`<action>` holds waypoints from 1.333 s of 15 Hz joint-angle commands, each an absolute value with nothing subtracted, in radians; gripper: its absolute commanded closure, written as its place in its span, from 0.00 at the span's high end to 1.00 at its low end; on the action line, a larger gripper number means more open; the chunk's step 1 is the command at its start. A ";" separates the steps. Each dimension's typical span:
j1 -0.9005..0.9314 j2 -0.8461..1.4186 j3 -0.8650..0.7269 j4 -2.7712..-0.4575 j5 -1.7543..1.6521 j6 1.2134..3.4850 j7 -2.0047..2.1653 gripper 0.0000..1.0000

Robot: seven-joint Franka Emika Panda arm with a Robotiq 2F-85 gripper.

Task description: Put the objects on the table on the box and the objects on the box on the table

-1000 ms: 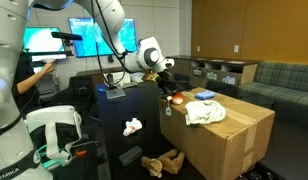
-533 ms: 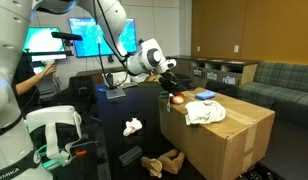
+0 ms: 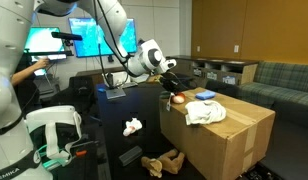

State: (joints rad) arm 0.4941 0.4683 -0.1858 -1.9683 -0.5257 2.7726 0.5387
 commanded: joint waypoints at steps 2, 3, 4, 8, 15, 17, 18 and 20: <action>0.537 0.422 -0.245 -2.004 -0.638 2.741 0.618 0.03; 0.542 0.408 -0.255 -2.021 -0.673 2.727 0.645 0.03; 0.539 0.396 -0.255 -2.034 -0.704 2.716 0.667 0.03; 0.470 0.308 -0.181 -2.125 -0.757 2.630 0.679 0.03; 0.312 0.061 0.030 -2.362 -0.544 2.528 0.425 0.03; 0.299 0.026 0.075 -2.405 -0.482 2.496 0.385 0.03; 0.299 0.029 0.095 -2.417 -0.466 2.490 0.390 0.03; 0.301 0.048 0.130 -2.431 -0.458 2.481 0.426 0.03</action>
